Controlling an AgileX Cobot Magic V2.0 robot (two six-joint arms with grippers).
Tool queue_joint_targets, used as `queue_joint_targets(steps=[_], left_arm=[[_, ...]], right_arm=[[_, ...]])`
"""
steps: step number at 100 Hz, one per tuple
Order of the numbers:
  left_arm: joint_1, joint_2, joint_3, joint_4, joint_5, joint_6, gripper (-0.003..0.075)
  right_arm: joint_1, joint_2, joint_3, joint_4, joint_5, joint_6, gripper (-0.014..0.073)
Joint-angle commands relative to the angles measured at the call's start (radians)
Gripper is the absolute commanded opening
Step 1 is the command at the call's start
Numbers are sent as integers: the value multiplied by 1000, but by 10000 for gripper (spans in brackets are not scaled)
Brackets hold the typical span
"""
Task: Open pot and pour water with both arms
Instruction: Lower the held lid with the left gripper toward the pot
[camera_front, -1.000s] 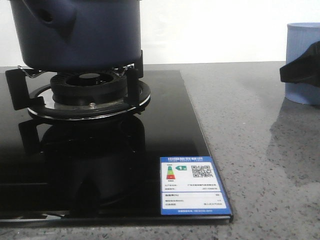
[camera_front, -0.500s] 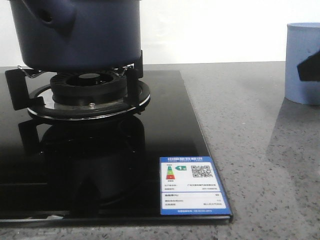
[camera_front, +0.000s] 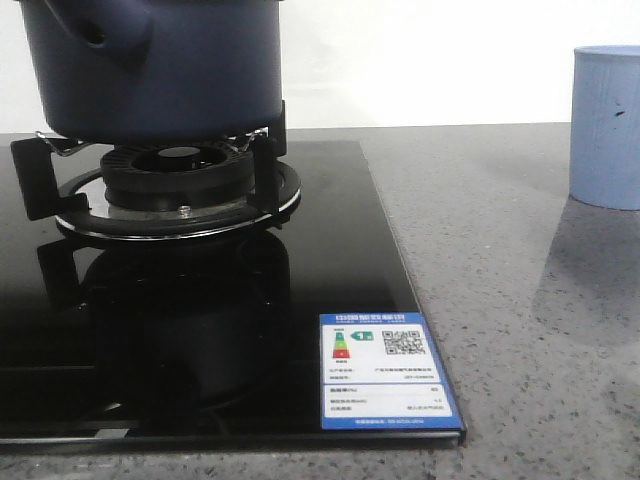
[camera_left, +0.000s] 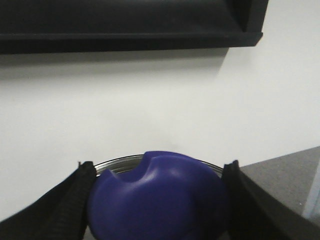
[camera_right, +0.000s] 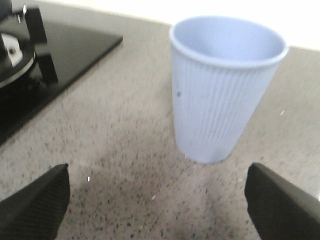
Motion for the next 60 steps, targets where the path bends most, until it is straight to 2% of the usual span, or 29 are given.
queue_joint_targets(steps=[1, 20, 60], left_arm=[[-33, 13, -37, -1, -134, 0, 411], [-82, 85, -37, -7, -185, -2, 411], [-112, 200, -37, -7, -270, -4, 411]], right_arm=[[-5, -57, -23, 17, -5, 22, 641], [-5, -105, -23, 0, -5, 49, 641], [-5, -105, -23, -5, -8, 56, 641]])
